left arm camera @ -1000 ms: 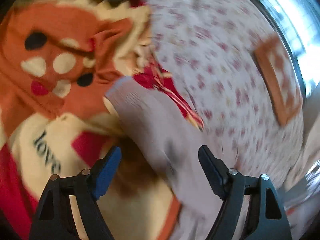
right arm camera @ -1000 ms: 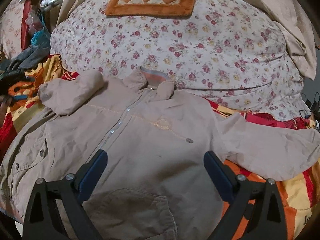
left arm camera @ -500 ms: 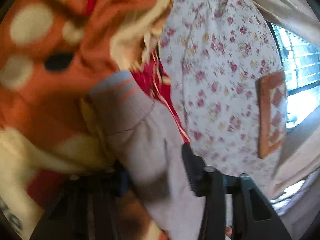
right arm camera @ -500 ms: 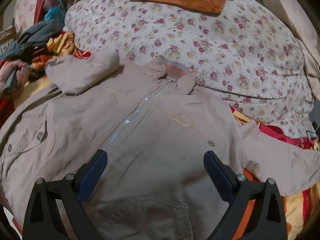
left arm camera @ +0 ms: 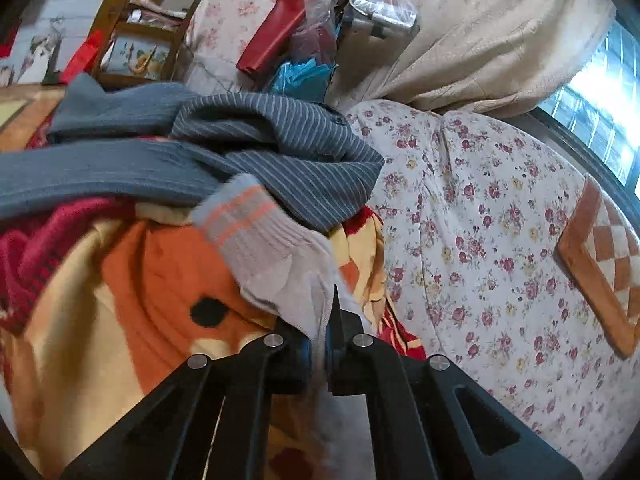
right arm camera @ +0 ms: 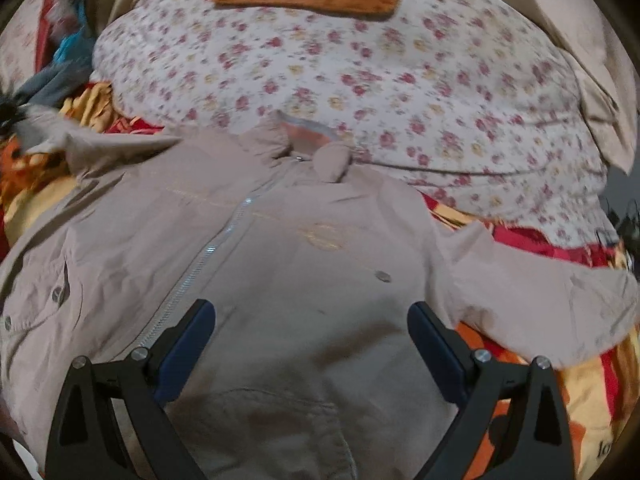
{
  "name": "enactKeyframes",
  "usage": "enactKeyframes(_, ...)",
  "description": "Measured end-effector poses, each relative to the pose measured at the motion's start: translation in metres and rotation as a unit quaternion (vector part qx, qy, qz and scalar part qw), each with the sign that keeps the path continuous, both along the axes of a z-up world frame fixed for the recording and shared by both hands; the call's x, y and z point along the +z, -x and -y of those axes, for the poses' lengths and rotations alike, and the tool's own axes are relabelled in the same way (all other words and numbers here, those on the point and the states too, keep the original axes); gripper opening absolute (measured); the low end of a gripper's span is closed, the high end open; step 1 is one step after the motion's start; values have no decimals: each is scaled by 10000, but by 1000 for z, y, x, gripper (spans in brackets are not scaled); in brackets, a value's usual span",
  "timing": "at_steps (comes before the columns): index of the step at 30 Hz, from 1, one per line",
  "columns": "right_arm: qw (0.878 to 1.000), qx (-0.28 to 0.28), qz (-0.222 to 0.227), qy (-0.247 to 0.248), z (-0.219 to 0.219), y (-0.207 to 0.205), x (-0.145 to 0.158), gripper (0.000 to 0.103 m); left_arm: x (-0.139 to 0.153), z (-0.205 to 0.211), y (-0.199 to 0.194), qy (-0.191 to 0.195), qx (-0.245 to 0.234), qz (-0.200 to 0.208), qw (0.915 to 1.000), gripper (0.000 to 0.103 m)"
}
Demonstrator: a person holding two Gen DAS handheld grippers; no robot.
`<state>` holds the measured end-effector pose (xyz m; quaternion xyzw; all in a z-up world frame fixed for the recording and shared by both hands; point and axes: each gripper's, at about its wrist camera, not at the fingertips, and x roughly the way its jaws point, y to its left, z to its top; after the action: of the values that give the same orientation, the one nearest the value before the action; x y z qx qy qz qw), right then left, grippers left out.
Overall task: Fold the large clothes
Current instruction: 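Grasp the ribbed sleeve cuff with the left gripper and lift it, then carry the held sleeve across the jacket front with the left gripper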
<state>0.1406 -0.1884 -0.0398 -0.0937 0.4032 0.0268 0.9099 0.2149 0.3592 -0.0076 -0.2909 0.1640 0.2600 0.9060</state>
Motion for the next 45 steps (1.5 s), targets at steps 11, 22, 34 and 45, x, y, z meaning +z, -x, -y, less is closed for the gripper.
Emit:
enactKeyframes(11,9941,-1013,-366,-82,69,20,4,99,19,184,-65,-374,-3617,-14,9315,0)
enactKeyframes(22,9848,-1616,-271,-579,119,32,11,99,-75,418,-91,612,-5205,-1258,8423,0)
enactKeyframes(34,9715,-2006,-211,-1244,163,45,14,99,-78,493,-59,839,-5646,-1513,8070,0)
enactKeyframes(45,9690,-2079,-115,-1331,167,48,15,99,-81,521,-40,805,-6086,-1856,7673,22)
